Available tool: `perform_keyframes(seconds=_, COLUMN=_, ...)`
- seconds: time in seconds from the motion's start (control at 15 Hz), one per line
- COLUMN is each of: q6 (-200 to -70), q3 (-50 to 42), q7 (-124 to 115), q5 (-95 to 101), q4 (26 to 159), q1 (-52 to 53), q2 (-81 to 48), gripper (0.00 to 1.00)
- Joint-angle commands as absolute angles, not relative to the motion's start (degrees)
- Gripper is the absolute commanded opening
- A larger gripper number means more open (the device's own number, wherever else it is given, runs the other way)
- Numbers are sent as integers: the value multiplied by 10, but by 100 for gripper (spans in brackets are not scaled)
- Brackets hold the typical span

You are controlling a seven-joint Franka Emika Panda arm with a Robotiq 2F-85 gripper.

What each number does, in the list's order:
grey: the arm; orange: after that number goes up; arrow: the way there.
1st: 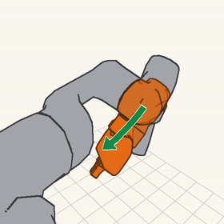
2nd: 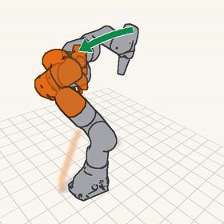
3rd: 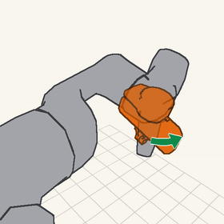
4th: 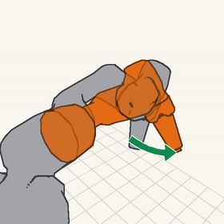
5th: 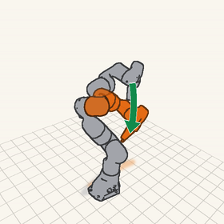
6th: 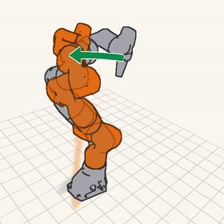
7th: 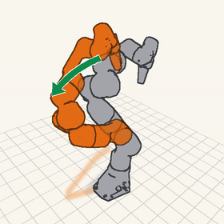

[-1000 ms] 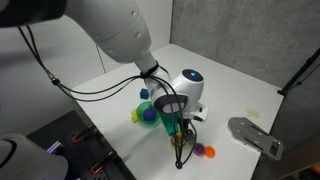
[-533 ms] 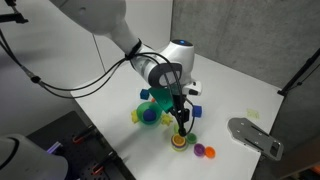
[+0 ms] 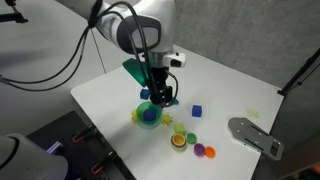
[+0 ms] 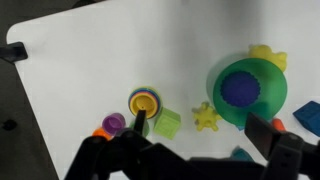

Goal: Put the yellow bowl in the pink bowl

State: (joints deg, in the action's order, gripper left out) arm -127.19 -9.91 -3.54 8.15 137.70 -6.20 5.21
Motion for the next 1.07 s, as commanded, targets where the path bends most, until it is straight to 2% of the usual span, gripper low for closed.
perform_keyframes(seconds=0.0, q6=-1195, q3=-73, q7=-36, q5=85, q4=1412, q1=-62, q2=174, gripper=100)
perform_keyframes(seconds=0.47, q6=-1057, q3=-50, q7=-21, q5=49, q4=1379, q1=-58, q2=306, gripper=100)
perform_keyframes(seconds=0.67, q6=-1041, q3=-49, q7=-20, q5=57, q4=1387, q1=-62, q2=345, gripper=100)
perform_keyframes(seconds=1.0, q6=-1055, q3=-47, q7=-30, q5=58, q4=1389, q1=-62, q2=325, gripper=100)
